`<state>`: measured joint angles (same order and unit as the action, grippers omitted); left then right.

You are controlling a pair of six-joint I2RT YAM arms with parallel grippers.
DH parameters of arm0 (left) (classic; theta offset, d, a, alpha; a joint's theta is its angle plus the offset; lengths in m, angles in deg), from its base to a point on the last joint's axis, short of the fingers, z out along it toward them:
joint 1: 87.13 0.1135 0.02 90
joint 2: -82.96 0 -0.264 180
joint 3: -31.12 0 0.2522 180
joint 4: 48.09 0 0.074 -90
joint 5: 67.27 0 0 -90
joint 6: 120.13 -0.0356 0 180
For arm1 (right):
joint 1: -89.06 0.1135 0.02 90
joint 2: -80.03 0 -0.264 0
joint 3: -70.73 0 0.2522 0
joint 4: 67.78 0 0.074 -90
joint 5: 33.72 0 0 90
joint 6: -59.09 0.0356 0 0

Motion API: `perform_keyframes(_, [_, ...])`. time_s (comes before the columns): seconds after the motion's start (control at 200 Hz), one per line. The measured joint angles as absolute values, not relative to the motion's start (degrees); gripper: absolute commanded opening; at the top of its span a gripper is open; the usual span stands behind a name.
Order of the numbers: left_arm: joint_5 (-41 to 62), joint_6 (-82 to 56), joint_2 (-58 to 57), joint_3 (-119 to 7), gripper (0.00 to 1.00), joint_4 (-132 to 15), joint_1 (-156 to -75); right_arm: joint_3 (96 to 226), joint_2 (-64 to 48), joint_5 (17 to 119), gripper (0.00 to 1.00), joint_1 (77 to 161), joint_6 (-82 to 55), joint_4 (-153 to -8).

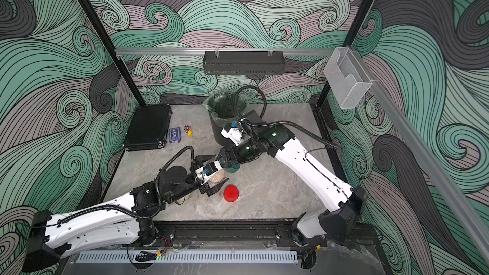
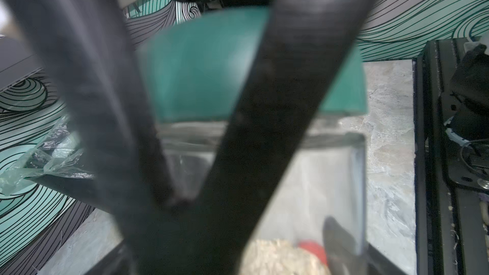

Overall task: Empty expired oatmeal from jars
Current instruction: Pick up the jar from the center of the board, then unscrew the lid from the jar.

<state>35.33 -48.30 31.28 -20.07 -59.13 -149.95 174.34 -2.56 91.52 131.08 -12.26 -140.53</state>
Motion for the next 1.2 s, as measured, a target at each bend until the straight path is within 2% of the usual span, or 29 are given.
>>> perform_keyframes(0.145, [35.3, -48.4, 31.3, -20.1, 0.81, -59.2, -149.9, 174.6, -2.6, 91.7, 0.53, 131.3, -12.1, -140.5])
perform_keyframes(0.255, [35.2, -48.4, 31.3, -20.1, 0.68, -59.2, -150.0, 174.6, -2.6, 91.8, 0.56, 131.3, -12.1, -140.5])
perform_keyframes(0.335, [35.2, -48.4, 31.3, -20.1, 0.54, -59.2, -149.9, 174.6, -2.6, 91.8, 0.65, 131.3, -12.1, -140.5])
perform_keyframes(0.37, [35.2, -48.4, 31.3, -20.1, 0.46, -59.3, -149.9, 174.6, -2.7, 91.8, 0.71, 131.3, -12.1, -140.5])
perform_keyframes(0.405, [35.3, -48.3, 31.3, -20.2, 0.43, -59.5, -149.9, 174.6, -2.7, 91.8, 0.79, 131.3, -12.1, -140.5])
perform_keyframes(0.525, [35.3, -48.1, 31.8, -20.5, 0.42, -59.7, -149.9, 175.2, -2.6, 91.7, 0.99, 131.1, -12.0, -140.5])
perform_keyframes(1.201, [32.9, -45.9, 32.4, -20.0, 0.42, -56.8, -149.9, 179.3, 2.1, 88.6, 0.99, 129.0, -10.9, -143.7])
